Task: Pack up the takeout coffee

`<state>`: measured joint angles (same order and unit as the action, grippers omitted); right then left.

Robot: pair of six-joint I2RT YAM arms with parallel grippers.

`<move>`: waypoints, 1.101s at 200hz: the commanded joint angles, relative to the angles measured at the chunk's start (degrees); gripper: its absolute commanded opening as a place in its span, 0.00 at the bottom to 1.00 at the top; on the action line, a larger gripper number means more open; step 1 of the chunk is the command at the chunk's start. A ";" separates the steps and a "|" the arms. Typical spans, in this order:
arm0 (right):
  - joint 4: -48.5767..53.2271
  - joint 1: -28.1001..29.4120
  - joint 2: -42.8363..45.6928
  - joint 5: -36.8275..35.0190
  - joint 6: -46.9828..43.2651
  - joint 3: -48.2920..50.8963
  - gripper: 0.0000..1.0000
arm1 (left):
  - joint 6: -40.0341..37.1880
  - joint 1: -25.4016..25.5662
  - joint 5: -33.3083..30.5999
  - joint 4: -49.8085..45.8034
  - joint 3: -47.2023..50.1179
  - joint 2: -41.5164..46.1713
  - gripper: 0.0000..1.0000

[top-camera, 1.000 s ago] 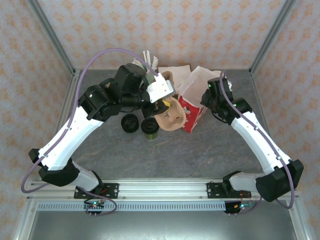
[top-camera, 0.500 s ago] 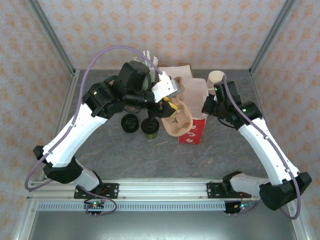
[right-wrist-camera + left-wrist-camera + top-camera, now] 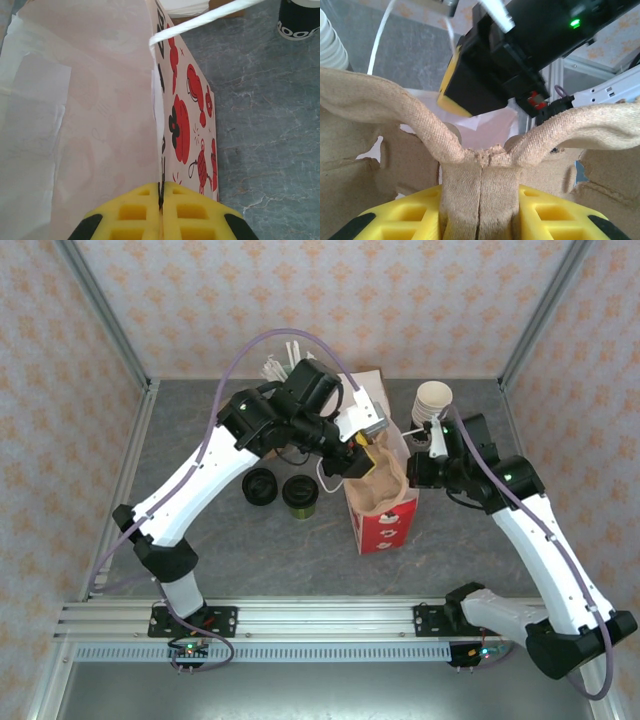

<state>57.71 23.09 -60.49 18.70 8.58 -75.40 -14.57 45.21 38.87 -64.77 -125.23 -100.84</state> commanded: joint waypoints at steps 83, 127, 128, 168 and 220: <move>1.80 3.78 4.94 2.37 -6.38 0.51 0.00 | 1.96 -0.24 2.79 -10.59 -4.88 -6.65 0.35; 1.44 4.85 4.86 2.74 -7.10 0.63 0.00 | 1.64 -0.66 0.43 -11.85 -4.76 -7.41 0.35; 1.44 4.81 4.85 2.70 -7.09 0.66 0.00 | 1.60 -0.65 0.43 -11.86 -4.76 -7.43 0.35; 0.92 5.06 4.77 5.00 -7.23 1.25 0.00 | 2.23 -1.00 -1.00 -11.09 -4.19 -7.89 0.36; 0.30 5.09 5.99 7.46 -7.51 2.20 0.00 | 3.06 -1.38 -2.55 -9.68 -2.20 -8.23 0.36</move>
<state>59.16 27.62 -56.07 24.58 2.02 -73.58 -12.71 44.23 38.15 -74.35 -128.60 -108.42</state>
